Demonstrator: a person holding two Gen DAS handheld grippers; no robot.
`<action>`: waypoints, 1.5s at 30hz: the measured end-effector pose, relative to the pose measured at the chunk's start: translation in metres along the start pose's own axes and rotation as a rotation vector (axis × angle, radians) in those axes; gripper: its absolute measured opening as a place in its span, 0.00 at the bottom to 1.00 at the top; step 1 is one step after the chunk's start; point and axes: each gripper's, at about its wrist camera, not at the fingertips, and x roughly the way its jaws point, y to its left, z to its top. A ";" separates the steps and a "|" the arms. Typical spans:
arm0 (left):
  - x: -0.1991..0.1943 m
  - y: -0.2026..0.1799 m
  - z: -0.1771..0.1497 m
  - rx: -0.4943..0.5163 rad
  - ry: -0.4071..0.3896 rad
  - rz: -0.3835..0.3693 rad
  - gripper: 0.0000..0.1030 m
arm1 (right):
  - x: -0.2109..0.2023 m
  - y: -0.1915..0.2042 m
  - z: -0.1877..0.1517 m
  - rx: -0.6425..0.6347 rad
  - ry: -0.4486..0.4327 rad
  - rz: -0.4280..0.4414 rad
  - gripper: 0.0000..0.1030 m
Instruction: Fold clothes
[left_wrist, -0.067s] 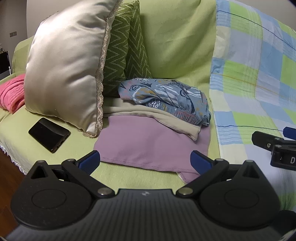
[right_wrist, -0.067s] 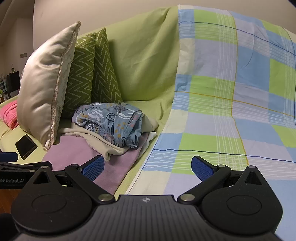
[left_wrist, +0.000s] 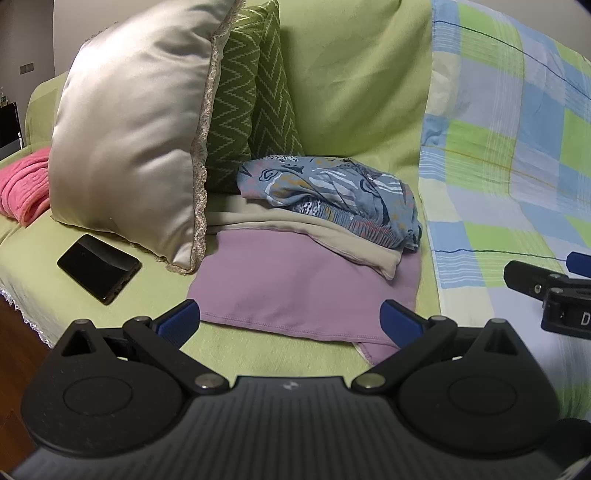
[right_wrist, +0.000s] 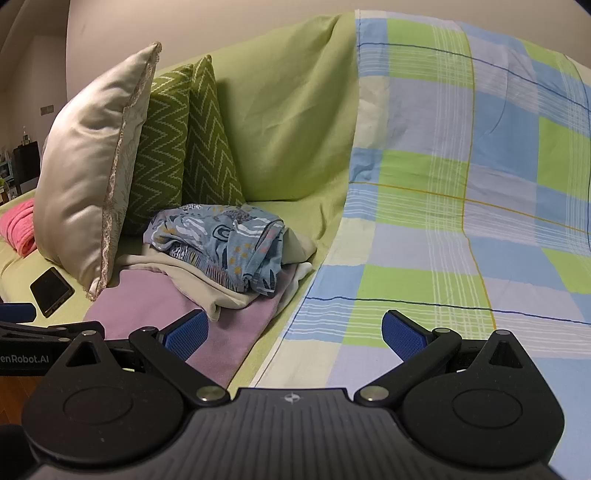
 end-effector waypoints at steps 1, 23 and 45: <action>0.000 0.000 0.000 0.002 0.000 0.000 0.99 | 0.000 0.001 0.000 -0.001 -0.003 -0.001 1.00; 0.001 -0.004 -0.003 0.008 -0.020 -0.023 0.99 | 0.002 0.001 0.002 0.000 0.023 -0.002 1.00; 0.001 -0.006 -0.003 0.031 -0.013 -0.027 0.99 | 0.008 0.004 0.001 -0.006 0.058 -0.012 1.00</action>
